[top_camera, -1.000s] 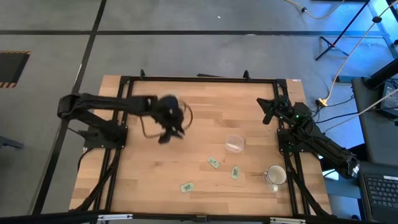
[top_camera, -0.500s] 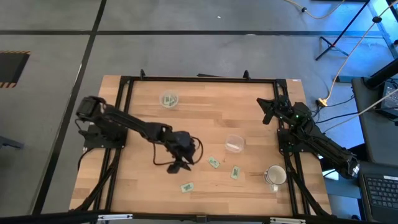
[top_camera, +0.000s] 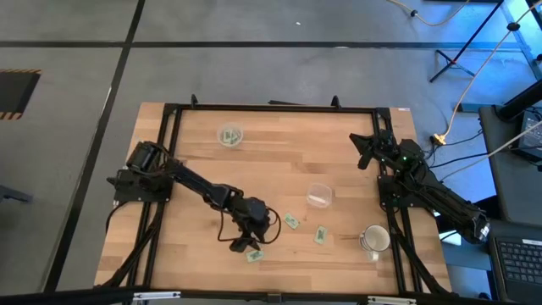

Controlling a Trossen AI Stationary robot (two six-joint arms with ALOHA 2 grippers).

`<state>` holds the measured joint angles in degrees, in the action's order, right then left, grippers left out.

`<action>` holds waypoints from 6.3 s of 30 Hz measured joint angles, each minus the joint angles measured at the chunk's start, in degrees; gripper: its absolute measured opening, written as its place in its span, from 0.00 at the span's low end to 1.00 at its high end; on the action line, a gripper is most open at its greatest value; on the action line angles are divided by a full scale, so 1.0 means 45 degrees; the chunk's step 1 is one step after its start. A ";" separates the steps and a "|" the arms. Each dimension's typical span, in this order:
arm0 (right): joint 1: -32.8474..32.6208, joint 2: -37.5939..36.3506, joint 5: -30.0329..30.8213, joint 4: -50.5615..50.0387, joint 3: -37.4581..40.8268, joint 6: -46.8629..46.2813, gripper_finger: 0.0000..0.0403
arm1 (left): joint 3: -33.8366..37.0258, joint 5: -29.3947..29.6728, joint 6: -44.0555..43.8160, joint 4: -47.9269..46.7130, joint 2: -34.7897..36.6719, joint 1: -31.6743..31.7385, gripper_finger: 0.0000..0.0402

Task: Pick and place Stevia / Truvia into bins
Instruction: Put the stevia packet into the top transparent container

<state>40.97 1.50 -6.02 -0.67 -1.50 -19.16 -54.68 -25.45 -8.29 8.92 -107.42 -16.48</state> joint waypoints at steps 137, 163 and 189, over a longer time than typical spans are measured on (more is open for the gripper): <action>0.0000 -0.0005 -0.0015 0.0001 0.0000 0.0046 0.07 | 0.0039 0.5383 0.1500 -0.8089 0.5392 0.2468 0.00; 0.0000 -0.0005 -0.0005 0.0001 0.0000 0.0330 0.07 | -0.0005 0.5492 0.2839 -0.8496 0.6308 1.1976 0.00; 0.0000 -0.0005 -0.0009 0.0001 0.0000 0.0330 0.07 | -0.0005 0.4594 0.3925 -0.8203 0.3700 1.3462 0.12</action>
<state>40.97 1.48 -6.06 -0.67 -1.50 -17.67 -54.70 -4.78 9.37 -27.99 -90.77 44.10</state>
